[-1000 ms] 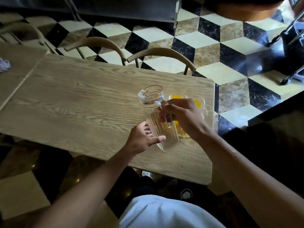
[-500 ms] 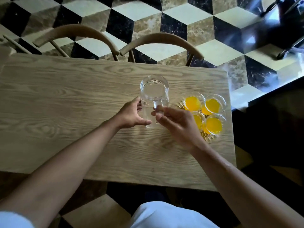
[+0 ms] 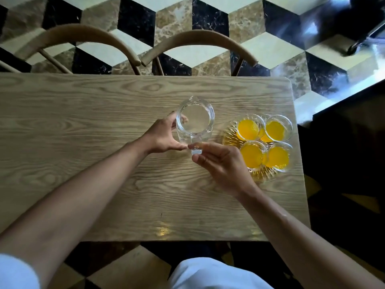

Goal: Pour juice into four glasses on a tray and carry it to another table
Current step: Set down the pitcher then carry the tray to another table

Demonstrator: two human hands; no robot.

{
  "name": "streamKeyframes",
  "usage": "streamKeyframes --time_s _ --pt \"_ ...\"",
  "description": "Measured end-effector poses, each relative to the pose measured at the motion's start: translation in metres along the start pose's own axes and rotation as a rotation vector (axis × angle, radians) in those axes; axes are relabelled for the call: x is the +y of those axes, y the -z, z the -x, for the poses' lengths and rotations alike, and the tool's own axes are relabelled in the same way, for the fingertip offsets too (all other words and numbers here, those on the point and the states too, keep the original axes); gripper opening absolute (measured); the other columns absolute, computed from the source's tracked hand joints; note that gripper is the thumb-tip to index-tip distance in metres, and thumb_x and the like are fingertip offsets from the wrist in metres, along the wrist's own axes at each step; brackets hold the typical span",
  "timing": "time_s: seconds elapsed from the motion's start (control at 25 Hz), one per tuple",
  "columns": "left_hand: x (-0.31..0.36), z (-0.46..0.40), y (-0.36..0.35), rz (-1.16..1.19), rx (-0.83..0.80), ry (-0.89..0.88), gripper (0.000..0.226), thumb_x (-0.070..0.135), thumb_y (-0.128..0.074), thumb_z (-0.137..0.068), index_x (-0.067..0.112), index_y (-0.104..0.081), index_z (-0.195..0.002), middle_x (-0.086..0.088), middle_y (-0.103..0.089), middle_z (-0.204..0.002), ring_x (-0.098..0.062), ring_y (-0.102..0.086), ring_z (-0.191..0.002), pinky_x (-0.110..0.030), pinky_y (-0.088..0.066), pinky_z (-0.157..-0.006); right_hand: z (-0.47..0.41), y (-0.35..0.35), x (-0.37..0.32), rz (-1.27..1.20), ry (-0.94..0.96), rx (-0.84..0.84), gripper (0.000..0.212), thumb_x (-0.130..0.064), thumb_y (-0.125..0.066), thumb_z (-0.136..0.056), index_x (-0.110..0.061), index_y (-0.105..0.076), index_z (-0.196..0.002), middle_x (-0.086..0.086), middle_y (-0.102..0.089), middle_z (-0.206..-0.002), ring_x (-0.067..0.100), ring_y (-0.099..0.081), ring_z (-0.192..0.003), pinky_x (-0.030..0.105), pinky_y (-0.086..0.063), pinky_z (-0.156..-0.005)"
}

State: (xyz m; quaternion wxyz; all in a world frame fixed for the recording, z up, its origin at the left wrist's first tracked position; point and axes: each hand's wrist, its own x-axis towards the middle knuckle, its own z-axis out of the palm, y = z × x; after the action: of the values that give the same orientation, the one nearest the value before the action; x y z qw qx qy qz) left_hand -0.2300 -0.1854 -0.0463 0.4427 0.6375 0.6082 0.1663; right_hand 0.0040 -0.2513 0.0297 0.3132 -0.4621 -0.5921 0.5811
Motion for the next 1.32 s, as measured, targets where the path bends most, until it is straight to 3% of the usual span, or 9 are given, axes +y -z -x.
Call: streamKeyframes --time_s 0.16,0.32,0.52,0.72,0.92,1.24,1.32 --pt "-0.011 0.000 0.000 -0.074 -0.021 -0.025 0.088 0.023 -0.103 -0.063 0.013 -0.061 -0.140 0.007 -0.069 -0.131 -0.008 -0.064 -0.122 0.005 -0.036 -0.095 0.003 -0.008 0.002 0.003 -0.008 0.015 0.025 -0.014 -0.078 -0.091 -0.013 -0.079 -0.117 -0.006 -0.081 -0.107 0.006 -0.076 -0.101 0.029 -0.059 -0.087" --pt "-0.017 0.003 -0.001 -0.130 -0.039 -0.056 0.090 0.030 -0.102 -0.064 0.014 -0.059 -0.142 0.003 -0.070 -0.135 -0.010 -0.066 -0.120 -0.017 -0.045 -0.101 0.008 -0.015 0.006 0.015 -0.024 0.009 0.030 -0.014 -0.078 -0.091 -0.012 -0.077 -0.120 0.004 -0.078 -0.120 0.010 -0.073 -0.114 0.042 -0.060 -0.097" --pt "-0.024 0.008 -0.006 -0.105 -0.041 -0.030 0.089 0.027 -0.104 -0.062 0.012 -0.061 -0.139 0.003 -0.071 -0.132 -0.007 -0.066 -0.118 0.006 -0.035 -0.092 0.011 -0.016 0.008 0.003 -0.056 0.003 0.028 -0.013 -0.078 -0.091 -0.013 -0.077 -0.119 0.002 -0.079 -0.119 0.010 -0.073 -0.113 0.045 -0.059 -0.098" --pt "-0.026 0.010 -0.005 -0.092 -0.025 -0.025 0.084 0.022 -0.104 -0.060 0.013 -0.064 -0.134 0.009 -0.070 -0.125 -0.011 -0.068 -0.113 0.006 -0.037 -0.090 0.010 -0.018 0.005 -0.010 -0.071 0.004 0.027 -0.014 -0.077 -0.092 -0.013 -0.078 -0.119 0.002 -0.079 -0.118 0.012 -0.074 -0.112 0.048 -0.059 -0.097" --pt "-0.026 0.012 -0.005 -0.064 -0.033 -0.002 0.085 0.018 -0.103 -0.061 0.013 -0.062 -0.135 0.004 -0.070 -0.131 -0.011 -0.067 -0.119 0.004 -0.038 -0.095 0.009 -0.020 0.002 -0.027 -0.096 0.013 0.025 -0.014 -0.076 -0.093 -0.010 -0.078 -0.118 0.002 -0.080 -0.116 0.013 -0.074 -0.110 0.048 -0.059 -0.097" --pt "-0.021 0.013 0.000 -0.031 -0.061 0.021 0.085 0.011 -0.102 -0.063 0.011 -0.060 -0.137 -0.005 -0.071 -0.134 -0.022 -0.068 -0.125 -0.036 -0.051 -0.113 0.009 -0.026 -0.002 -0.043 -0.121 0.043 0.027 -0.010 -0.077 -0.091 -0.010 -0.078 -0.118 0.005 -0.079 -0.115 0.014 -0.075 -0.108 0.048 -0.060 -0.097" --pt "-0.020 0.013 -0.001 -0.029 -0.059 0.025 0.086 0.012 -0.102 -0.064 0.010 -0.060 -0.138 -0.006 -0.070 -0.135 -0.024 -0.067 -0.126 -0.040 -0.051 -0.114 0.010 -0.027 -0.004 -0.007 -0.123 0.050 0.027 -0.011 -0.077 -0.091 -0.010 -0.078 -0.118 0.003 -0.080 -0.115 0.012 -0.075 -0.107 0.046 -0.060 -0.097"
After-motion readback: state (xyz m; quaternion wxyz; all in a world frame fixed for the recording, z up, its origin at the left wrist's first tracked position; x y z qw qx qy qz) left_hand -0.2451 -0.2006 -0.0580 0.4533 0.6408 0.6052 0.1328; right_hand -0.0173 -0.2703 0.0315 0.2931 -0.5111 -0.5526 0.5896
